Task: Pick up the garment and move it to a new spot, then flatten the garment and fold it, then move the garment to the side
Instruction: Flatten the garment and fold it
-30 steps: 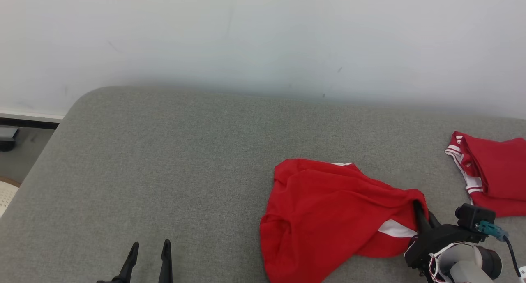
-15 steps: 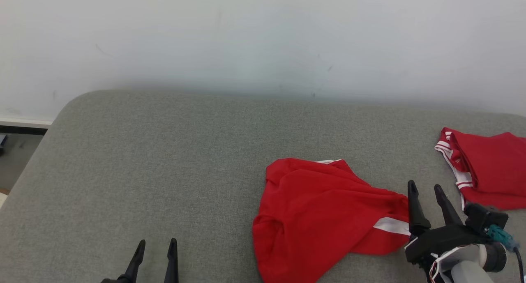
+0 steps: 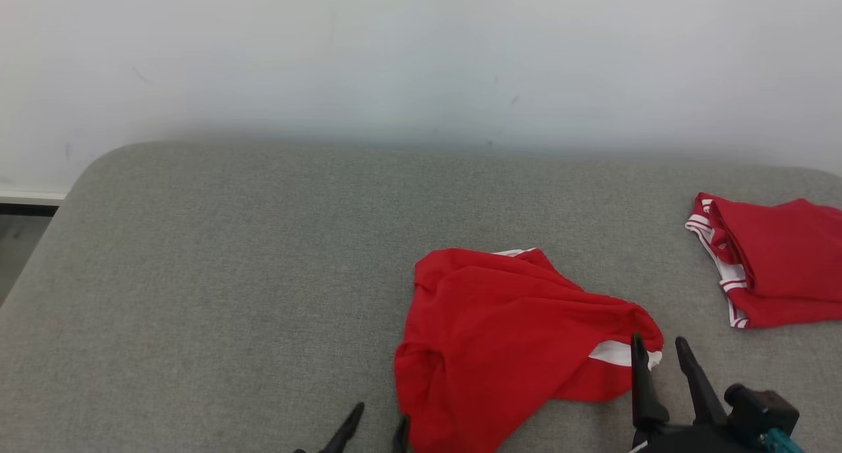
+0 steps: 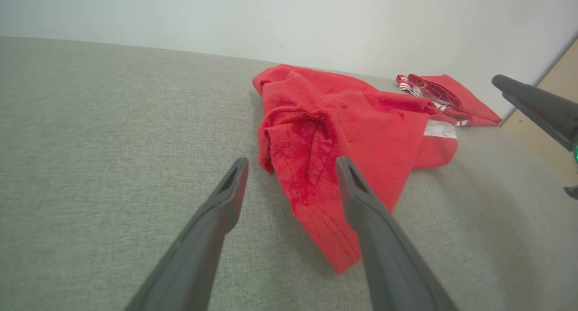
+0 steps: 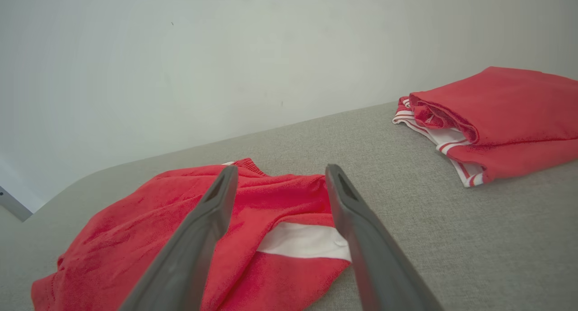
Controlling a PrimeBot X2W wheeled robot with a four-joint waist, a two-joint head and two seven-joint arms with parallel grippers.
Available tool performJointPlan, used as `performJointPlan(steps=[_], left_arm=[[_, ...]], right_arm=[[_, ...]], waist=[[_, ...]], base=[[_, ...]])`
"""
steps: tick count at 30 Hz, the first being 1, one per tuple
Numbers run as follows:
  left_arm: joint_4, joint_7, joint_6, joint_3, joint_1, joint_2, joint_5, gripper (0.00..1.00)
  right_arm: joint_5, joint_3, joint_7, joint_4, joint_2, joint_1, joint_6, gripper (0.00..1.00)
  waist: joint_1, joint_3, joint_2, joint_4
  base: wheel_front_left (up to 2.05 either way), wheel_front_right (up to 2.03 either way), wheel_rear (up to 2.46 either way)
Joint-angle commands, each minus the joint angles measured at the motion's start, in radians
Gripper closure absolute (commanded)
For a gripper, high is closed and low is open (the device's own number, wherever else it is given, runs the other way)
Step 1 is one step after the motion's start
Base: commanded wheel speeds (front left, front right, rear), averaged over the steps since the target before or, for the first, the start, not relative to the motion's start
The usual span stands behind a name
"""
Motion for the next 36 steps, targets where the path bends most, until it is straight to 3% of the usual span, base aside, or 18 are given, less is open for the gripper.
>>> performJointPlan(steps=[1,8,17,18,19,20,28,32,36], left_arm=[[0.013,-0.001,-0.001,-0.012,-0.013,0.001,-0.010,0.00],[0.162,0.009,-0.002,-0.130,-0.064,0.000,-0.089,0.00],[0.296,0.015,-0.002,-0.215,-0.131,0.000,-0.186,0.00],[0.297,0.011,-0.002,-0.228,-0.138,0.001,-0.191,0.04],[0.292,0.006,-0.001,-0.231,-0.147,0.001,-0.204,0.58],[0.290,0.006,-0.002,-0.236,-0.152,0.001,-0.212,0.98],[0.207,-0.002,-0.002,-0.248,-0.181,0.030,-0.225,1.00],[0.125,-0.001,0.003,-0.237,-0.160,0.056,-0.226,1.00],[-0.033,0.042,0.037,-0.225,-0.129,0.116,-0.219,1.00]], right_arm=[[-0.007,-0.002,-0.001,-0.006,0.004,0.017,-0.003,0.00],[0.020,0.022,-0.002,-0.026,0.007,0.040,-0.003,0.00],[0.027,0.032,-0.002,-0.023,0.007,0.030,-0.003,0.00],[0.027,0.032,-0.002,-0.023,0.007,0.031,-0.003,0.00],[0.028,0.031,-0.002,-0.024,0.008,0.033,-0.003,0.00],[0.028,0.030,-0.002,-0.025,0.008,0.036,-0.003,0.00],[0.031,0.028,-0.002,-0.033,0.007,0.049,-0.003,0.00],[0.035,0.026,-0.002,-0.034,0.008,0.048,-0.003,0.00],[0.041,0.021,-0.002,-0.034,0.008,0.052,-0.003,0.00]], waist=[[0.0000,0.004,0.0000,-0.007],[0.0000,0.018,0.0000,-0.051],[0.0000,0.021,0.0000,-0.084],[0.0000,0.020,0.0000,-0.085],[0.0000,0.019,0.0000,-0.084],[0.0000,0.017,0.0000,-0.083],[0.0000,0.009,0.0000,-0.043],[0.0000,0.009,0.0000,-0.025],[0.0000,0.011,0.0000,0.002]], base=[[0.00,0.00,0.00],[0.00,0.00,0.00],[0.00,0.00,0.00],[0.00,0.00,0.00],[0.00,0.00,0.00],[0.00,0.00,0.00],[0.00,0.00,0.00],[0.00,0.00,0.00],[0.00,0.00,0.00]])
